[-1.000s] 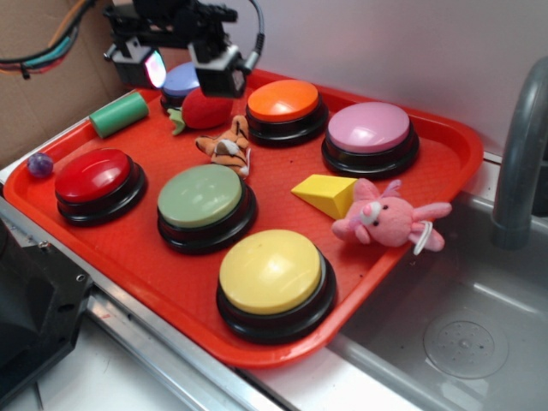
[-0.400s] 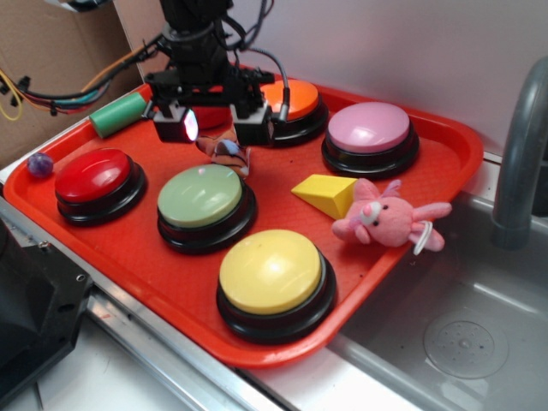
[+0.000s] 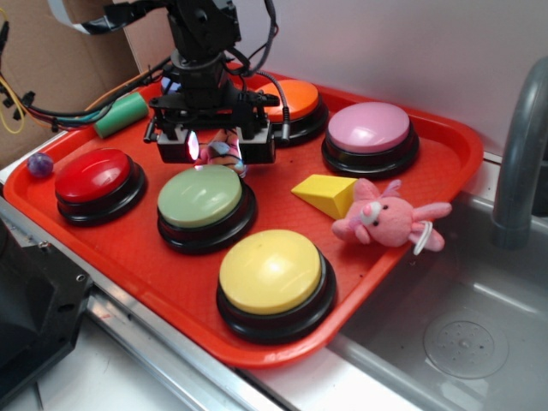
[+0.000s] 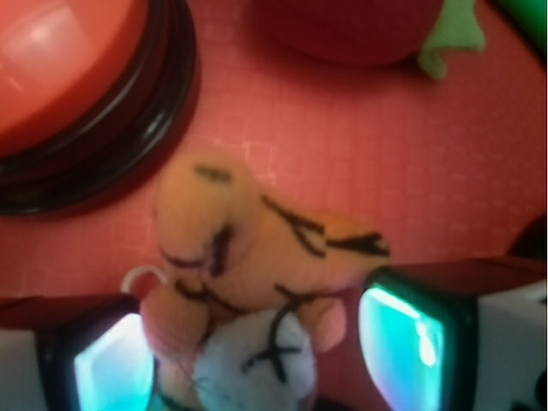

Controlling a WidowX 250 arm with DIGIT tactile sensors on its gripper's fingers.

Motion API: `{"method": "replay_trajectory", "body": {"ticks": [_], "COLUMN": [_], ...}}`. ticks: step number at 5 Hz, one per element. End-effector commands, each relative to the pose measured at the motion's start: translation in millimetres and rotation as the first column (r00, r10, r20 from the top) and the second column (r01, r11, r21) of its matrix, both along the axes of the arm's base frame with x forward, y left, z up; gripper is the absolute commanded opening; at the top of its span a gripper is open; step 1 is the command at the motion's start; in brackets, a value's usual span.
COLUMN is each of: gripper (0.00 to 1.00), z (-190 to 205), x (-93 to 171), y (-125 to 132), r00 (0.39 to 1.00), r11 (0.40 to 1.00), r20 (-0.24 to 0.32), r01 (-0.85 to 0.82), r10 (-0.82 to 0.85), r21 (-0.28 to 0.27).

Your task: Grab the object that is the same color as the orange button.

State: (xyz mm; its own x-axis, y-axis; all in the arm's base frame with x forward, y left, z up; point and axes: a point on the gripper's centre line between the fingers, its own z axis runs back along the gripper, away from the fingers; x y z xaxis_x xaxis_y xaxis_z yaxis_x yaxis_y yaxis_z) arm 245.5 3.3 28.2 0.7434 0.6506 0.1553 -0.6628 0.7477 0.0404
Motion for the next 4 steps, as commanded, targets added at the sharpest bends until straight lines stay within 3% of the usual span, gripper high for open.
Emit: {"method": "replay_trajectory", "body": {"ticks": [1, 2, 3, 4], "gripper": [0.00, 0.00, 0.00, 0.00], "z": [7.2, 4.9, 23.6, 54.1], "x": [-0.4, 0.7, 0.5, 0.8], "y": [8.8, 12.4, 17.3, 23.0], "r00": [0.996, 0.996, 0.998, 0.995], "r11": [0.997, 0.997, 0.999, 0.994], "r20": [0.050, 0.041, 0.064, 0.045], "r01": [-0.072, -0.076, -0.020, 0.089], "r10": [0.072, 0.075, 0.017, -0.093], "r21": [-0.004, 0.017, 0.046, 0.070]}}
